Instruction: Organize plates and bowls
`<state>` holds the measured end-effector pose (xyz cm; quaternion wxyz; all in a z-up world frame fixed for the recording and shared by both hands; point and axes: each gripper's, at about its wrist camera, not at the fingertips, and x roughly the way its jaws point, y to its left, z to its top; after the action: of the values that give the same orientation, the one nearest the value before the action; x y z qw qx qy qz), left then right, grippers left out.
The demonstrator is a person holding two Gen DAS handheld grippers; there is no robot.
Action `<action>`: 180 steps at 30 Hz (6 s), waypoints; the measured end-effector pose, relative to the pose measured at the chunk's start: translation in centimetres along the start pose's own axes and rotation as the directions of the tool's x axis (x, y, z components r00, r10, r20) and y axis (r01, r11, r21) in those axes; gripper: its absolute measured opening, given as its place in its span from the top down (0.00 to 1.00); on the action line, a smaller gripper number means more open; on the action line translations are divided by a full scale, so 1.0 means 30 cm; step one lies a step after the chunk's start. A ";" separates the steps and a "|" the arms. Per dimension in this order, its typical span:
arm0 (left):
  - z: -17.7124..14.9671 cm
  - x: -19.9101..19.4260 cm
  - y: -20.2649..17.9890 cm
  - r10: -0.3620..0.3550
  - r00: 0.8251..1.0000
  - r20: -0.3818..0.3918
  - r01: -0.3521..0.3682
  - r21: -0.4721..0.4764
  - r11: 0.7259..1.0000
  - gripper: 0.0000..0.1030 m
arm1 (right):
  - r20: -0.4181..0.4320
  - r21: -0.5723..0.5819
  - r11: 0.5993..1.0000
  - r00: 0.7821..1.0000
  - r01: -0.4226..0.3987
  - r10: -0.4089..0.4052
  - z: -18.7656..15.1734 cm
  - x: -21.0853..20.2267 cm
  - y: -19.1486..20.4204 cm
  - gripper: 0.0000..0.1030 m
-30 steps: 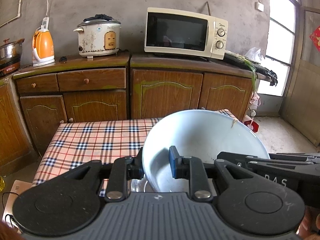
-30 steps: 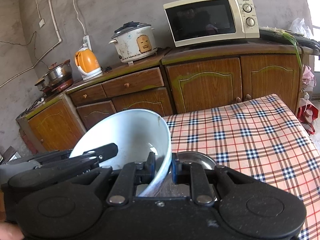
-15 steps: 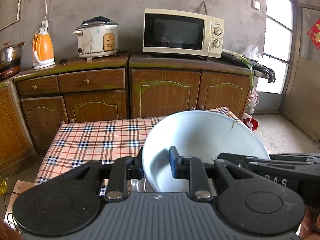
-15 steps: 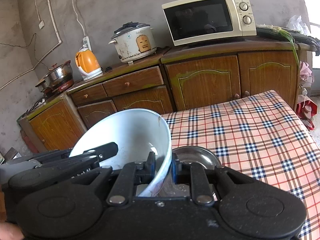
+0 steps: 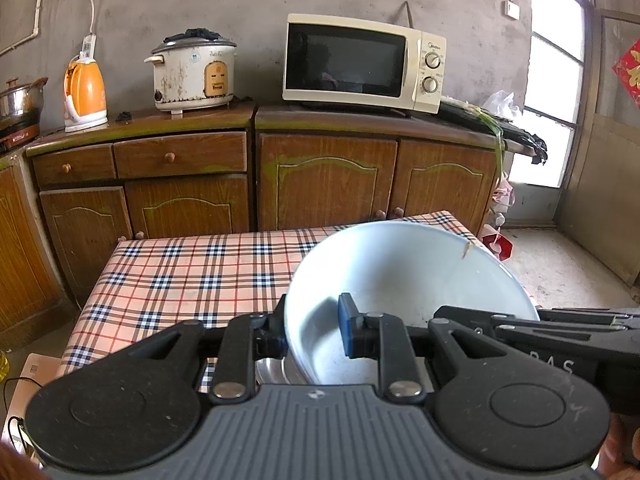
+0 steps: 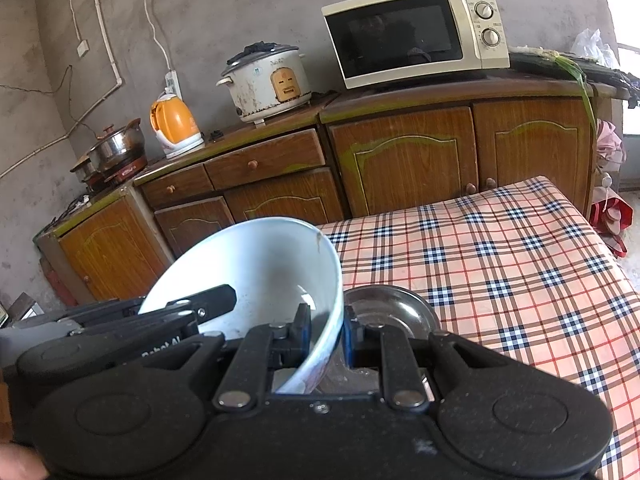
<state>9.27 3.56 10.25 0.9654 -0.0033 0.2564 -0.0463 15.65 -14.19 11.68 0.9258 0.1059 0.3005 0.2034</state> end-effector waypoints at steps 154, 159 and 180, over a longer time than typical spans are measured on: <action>-0.284 -0.036 -0.124 -0.011 0.995 -0.096 0.011 -0.003 1.000 0.76 | -0.080 0.012 0.998 0.995 0.067 -0.066 -0.263 -0.072 -0.090 0.79; -0.294 -0.033 -0.129 -0.012 0.995 -0.102 0.012 0.000 1.000 0.76 | -0.084 0.015 0.997 0.994 0.070 -0.068 -0.271 -0.072 -0.095 0.79; -0.335 -0.018 -0.136 -0.025 0.990 -0.137 0.024 -0.005 1.000 0.76 | -0.109 0.019 0.996 0.991 0.084 -0.081 -0.315 -0.063 -0.107 0.79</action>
<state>3.46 -0.29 1.91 0.9448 -0.0051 0.3224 -0.0578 9.59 -17.21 4.10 0.9144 0.0931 0.3569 0.1668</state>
